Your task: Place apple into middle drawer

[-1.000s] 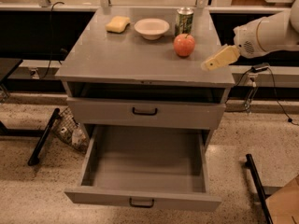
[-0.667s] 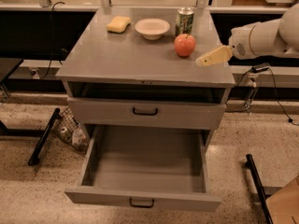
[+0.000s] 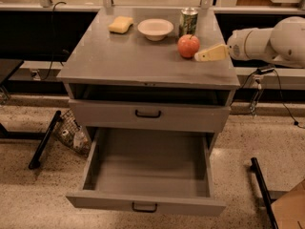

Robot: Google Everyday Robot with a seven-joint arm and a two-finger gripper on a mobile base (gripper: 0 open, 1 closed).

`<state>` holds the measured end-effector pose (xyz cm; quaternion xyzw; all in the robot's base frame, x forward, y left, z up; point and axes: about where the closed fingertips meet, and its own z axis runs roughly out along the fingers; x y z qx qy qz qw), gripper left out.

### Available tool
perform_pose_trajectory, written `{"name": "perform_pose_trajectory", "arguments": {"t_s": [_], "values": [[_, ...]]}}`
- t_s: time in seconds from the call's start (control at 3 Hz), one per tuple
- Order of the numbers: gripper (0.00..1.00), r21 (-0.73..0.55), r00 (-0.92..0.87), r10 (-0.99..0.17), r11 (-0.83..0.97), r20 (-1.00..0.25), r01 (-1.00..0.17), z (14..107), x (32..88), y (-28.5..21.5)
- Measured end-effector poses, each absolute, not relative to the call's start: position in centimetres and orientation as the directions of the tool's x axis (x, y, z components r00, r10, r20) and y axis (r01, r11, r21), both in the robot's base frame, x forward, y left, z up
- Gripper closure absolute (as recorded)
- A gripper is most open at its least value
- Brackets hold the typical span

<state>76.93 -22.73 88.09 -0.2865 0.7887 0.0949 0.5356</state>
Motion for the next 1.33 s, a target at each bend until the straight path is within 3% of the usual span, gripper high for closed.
{"name": "perform_pose_trajectory", "arguments": {"t_s": [1.0,1.33], "values": [[0.0,-0.118,-0.237,-0.299,0.815,-0.924,-0.567,86.9,82.1,-18.4],[0.16,-0.113,-0.217,-0.288,0.805,-0.933,-0.582,87.3,81.9,-16.7]]}}
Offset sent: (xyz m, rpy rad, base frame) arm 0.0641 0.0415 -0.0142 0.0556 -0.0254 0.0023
